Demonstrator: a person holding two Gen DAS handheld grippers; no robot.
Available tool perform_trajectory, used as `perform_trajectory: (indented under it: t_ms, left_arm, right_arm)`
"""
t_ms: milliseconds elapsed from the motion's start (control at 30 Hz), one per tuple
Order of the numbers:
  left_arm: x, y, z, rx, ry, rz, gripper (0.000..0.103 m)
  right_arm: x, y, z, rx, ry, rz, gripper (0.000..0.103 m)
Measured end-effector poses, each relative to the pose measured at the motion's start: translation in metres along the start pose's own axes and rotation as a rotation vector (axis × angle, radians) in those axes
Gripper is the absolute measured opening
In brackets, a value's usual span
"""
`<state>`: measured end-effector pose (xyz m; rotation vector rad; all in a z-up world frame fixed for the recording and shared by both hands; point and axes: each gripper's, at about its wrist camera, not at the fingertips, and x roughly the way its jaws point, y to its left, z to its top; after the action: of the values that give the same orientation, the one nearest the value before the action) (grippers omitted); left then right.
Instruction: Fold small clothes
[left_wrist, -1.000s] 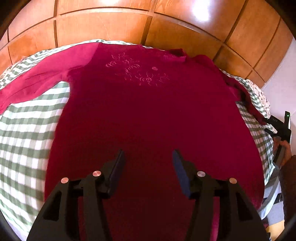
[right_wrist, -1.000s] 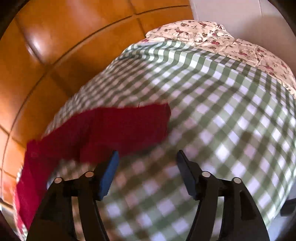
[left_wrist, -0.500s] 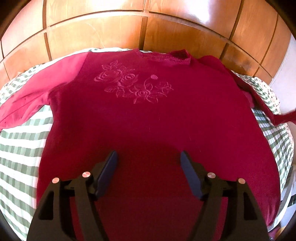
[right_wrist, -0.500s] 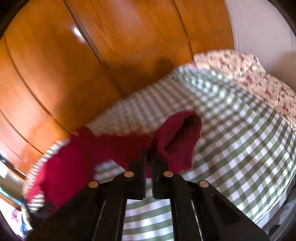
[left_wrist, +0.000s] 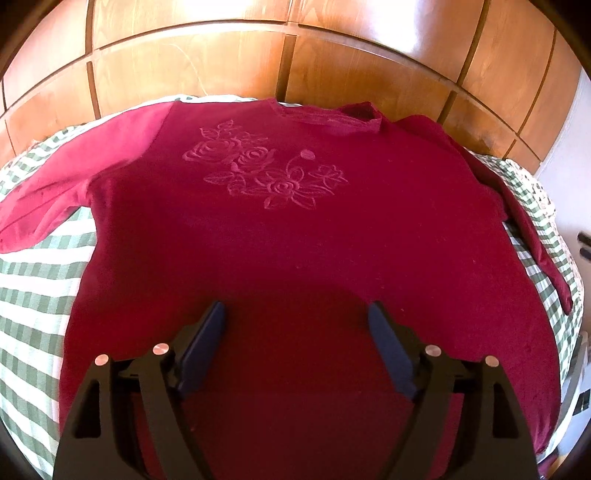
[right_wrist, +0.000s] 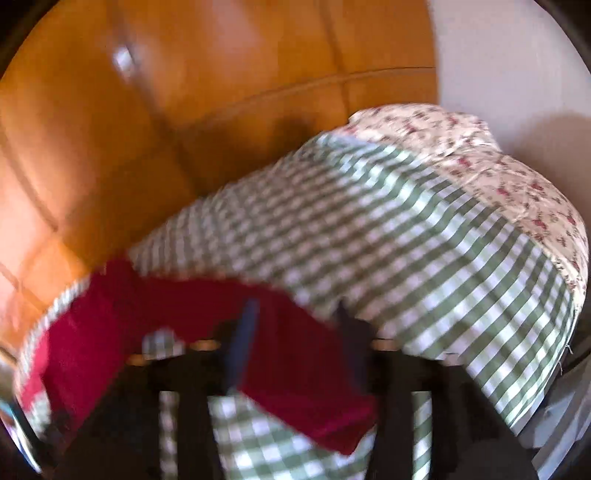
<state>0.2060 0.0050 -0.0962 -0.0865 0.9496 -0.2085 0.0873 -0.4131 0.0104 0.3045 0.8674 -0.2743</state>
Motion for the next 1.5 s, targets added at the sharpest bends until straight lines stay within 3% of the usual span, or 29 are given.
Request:
perform_trajectory:
  t_ms: [167, 267, 333, 367, 433, 500, 600, 733, 833, 1000, 1067, 1133, 1167, 1200, 1267, 1333, 1433, 1500]
  left_arm:
    - [0.001, -0.001, -0.001, 0.003, -0.005, -0.004, 0.082]
    - [0.002, -0.002, -0.002, 0.009, -0.006, -0.001, 0.084]
    - [0.002, -0.004, -0.002, 0.012, -0.005, 0.004, 0.084]
    - [0.002, -0.004, -0.002, 0.013, -0.005, 0.006, 0.084]
    - [0.003, -0.005, -0.002, 0.014, -0.004, 0.008, 0.084]
    - [0.003, -0.005, -0.002, 0.017, -0.004, 0.012, 0.084]
    - [0.003, -0.007, -0.001, 0.019, -0.001, 0.018, 0.085]
    - [0.005, -0.007, -0.001, 0.021, 0.003, 0.021, 0.086]
    - [0.005, -0.008, -0.001, 0.021, 0.005, 0.020, 0.087]
    - [0.007, -0.008, 0.000, 0.025, 0.009, 0.023, 0.088]
    - [0.006, -0.007, 0.000, 0.023, 0.008, 0.020, 0.088]
    - [0.006, -0.006, 0.000, 0.023, 0.007, 0.018, 0.088]
    - [0.006, -0.006, -0.001, 0.022, 0.006, 0.017, 0.089]
    - [0.006, -0.006, -0.001, 0.022, 0.005, 0.016, 0.089]
    - [0.007, -0.006, -0.001, 0.022, 0.004, 0.014, 0.090]
    - [0.008, -0.006, -0.001, 0.023, 0.002, 0.012, 0.091]
    - [0.008, -0.006, -0.001, 0.027, 0.002, 0.013, 0.092]
    - [0.008, -0.007, -0.002, 0.028, 0.001, 0.016, 0.092]
  right_arm:
    - [0.024, 0.027, -0.062, -0.262, 0.119, -0.151, 0.055]
    - [0.041, 0.025, -0.085, -0.386, 0.125, -0.258, 0.055]
    - [0.040, 0.024, -0.085, -0.394, 0.105, -0.265, 0.032]
    - [0.037, 0.026, -0.080, -0.406, 0.095, -0.296, 0.006]
    - [0.025, 0.026, -0.069, -0.394, 0.051, -0.277, 0.004]
    - [0.001, 0.026, -0.052, -0.357, -0.007, -0.234, 0.004]
    - [-0.041, 0.013, -0.011, -0.220, -0.105, -0.101, 0.004]
    - [-0.048, -0.020, 0.047, -0.043, -0.147, -0.052, 0.003]
    - [-0.020, -0.055, 0.091, 0.092, -0.121, -0.099, 0.004]
    - [0.062, -0.083, 0.134, 0.138, -0.003, -0.218, 0.004]
    - [0.090, -0.088, 0.135, 0.167, 0.038, -0.220, 0.004]
    - [0.104, -0.097, 0.129, 0.241, 0.022, -0.177, 0.023]
    - [0.102, -0.101, 0.123, 0.286, -0.005, -0.161, 0.052]
    - [0.096, -0.108, 0.113, 0.364, -0.055, -0.128, 0.073]
    - [0.087, -0.115, 0.095, 0.441, -0.091, -0.076, 0.074]
    - [0.086, -0.118, 0.070, 0.497, -0.067, 0.010, 0.073]
    - [0.100, -0.108, 0.040, 0.508, 0.006, 0.079, 0.062]
    - [0.119, -0.098, 0.028, 0.505, 0.055, 0.095, 0.048]
